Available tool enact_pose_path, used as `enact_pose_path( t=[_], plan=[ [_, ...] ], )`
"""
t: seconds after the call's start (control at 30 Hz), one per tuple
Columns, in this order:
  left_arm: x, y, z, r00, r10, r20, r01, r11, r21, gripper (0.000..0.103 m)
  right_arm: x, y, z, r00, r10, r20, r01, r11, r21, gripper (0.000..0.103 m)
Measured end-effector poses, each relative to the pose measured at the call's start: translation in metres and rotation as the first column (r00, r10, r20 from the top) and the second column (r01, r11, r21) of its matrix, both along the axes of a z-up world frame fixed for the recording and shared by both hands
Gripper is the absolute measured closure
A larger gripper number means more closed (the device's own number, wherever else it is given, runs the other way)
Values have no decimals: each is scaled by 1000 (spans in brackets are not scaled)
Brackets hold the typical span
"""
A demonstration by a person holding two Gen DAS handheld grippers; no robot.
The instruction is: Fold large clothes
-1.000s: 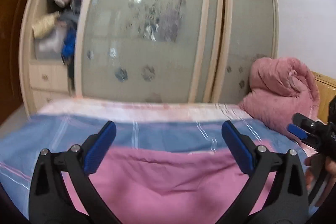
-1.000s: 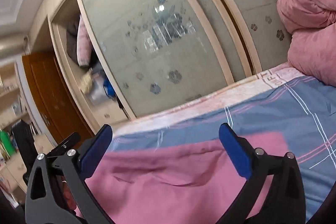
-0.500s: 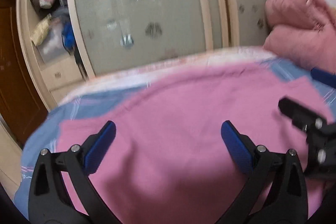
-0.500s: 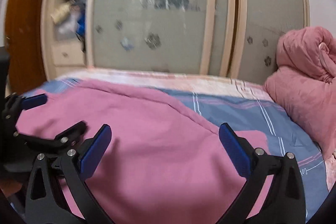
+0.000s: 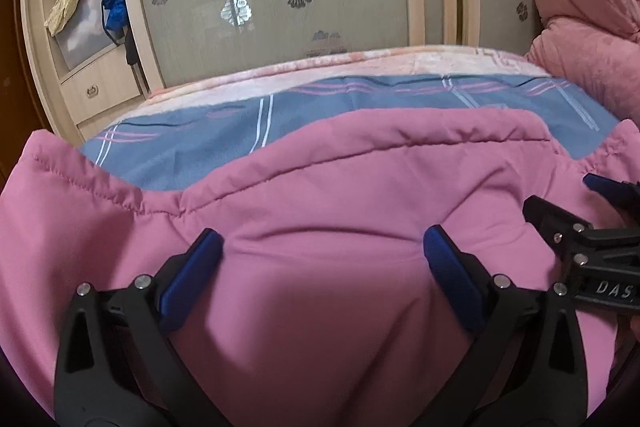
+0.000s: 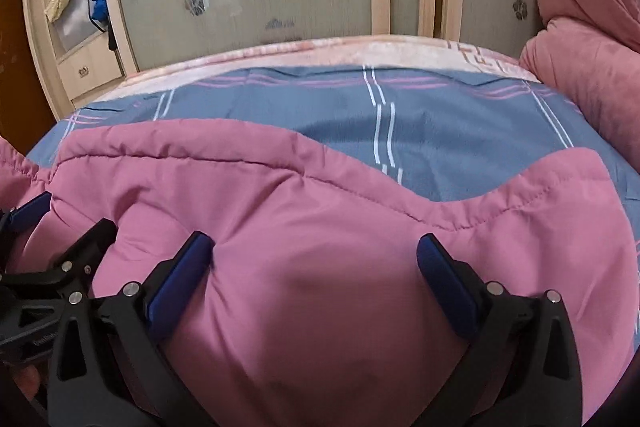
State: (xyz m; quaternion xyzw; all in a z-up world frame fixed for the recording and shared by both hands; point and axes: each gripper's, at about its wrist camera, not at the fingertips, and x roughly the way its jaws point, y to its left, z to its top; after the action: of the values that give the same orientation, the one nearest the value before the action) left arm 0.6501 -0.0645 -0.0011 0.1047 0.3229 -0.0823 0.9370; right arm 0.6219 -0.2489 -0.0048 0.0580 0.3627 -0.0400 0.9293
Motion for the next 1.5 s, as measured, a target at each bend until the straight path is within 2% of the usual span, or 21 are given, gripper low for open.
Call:
enact_pose_path(
  t=[0.13,0.23,0.3,0.4,0.43,0.5,0.57,0.6,0.7,0.8,0.87,0.97,1.07,1.1,1.17,1.23,1.3,1.33,1.4,1.47,1.5],
  plan=[
    [-2,-3,4,1000,1,-5,-1,1000,31,2,-1,-4,2,1000,10,-12,-10,1000,24,1],
    [-5,8,20,998,-42,-38,41,999,-19,2,-13,-17,17,1000,31,2,-31,998,60,1],
    [-8,23,39,1000,-24,-18,24,1000,4,2,-30,-27,36,999,-3,37,4,1000,-23,1],
    [-12,63,64,990,58,130,-73,991,114,2,-45,-41,47,994,-85,73,100,968,-229,1],
    [-9,74,60,986,89,141,-110,983,149,2,-44,-45,42,993,-96,61,109,957,-268,1],
    [2,93,36,988,127,88,-142,973,184,2,-42,-52,23,992,-120,39,126,944,-304,1],
    [3,108,19,985,154,75,-163,977,139,2,-43,-57,12,989,-134,61,145,960,-240,1],
    [0,113,17,980,167,106,-178,979,101,2,-43,-56,9,987,-138,77,153,959,-238,1],
    [-3,115,11,973,179,144,-190,979,69,2,-42,-54,2,987,-132,93,151,960,-237,1],
    [-3,123,11,973,184,138,-190,981,27,2,-41,-68,0,989,-124,80,135,979,-151,1],
    [-8,130,14,970,192,150,-191,981,-22,2,-46,-78,1,986,-129,107,138,987,-82,1],
    [-27,148,26,957,217,194,-195,972,-128,2,-72,-99,8,967,-144,210,132,989,73,1],
    [-52,164,37,978,186,94,-162,962,-219,2,-114,-134,14,926,-252,283,174,946,273,1],
    [-66,167,43,983,168,70,-148,962,-227,2,-131,-141,19,915,-271,299,175,934,310,1],
    [-129,174,62,970,175,167,-138,968,-211,2,-175,-145,29,896,-286,339,174,930,324,1],
    [-200,176,73,950,149,274,-104,979,-173,2,-235,-131,39,887,-236,397,133,954,270,1],
    [-253,176,71,939,136,315,-99,987,-130,2,-285,-114,41,891,-169,421,86,974,209,1],
    [-295,175,65,939,123,322,-94,990,-104,2,-323,-97,42,893,-132,430,69,985,158,1],
    [-344,175,54,934,110,340,-84,992,-92,2,-376,-77,39,882,-80,465,42,995,91,1],
    [-387,165,50,953,68,296,-43,995,-91,2,-430,-49,46,859,-64,507,67,998,11,1],
    [-399,162,52,955,64,289,-33,993,-110,2,-443,-43,49,849,-67,524,74,997,9,1]
  ],
)
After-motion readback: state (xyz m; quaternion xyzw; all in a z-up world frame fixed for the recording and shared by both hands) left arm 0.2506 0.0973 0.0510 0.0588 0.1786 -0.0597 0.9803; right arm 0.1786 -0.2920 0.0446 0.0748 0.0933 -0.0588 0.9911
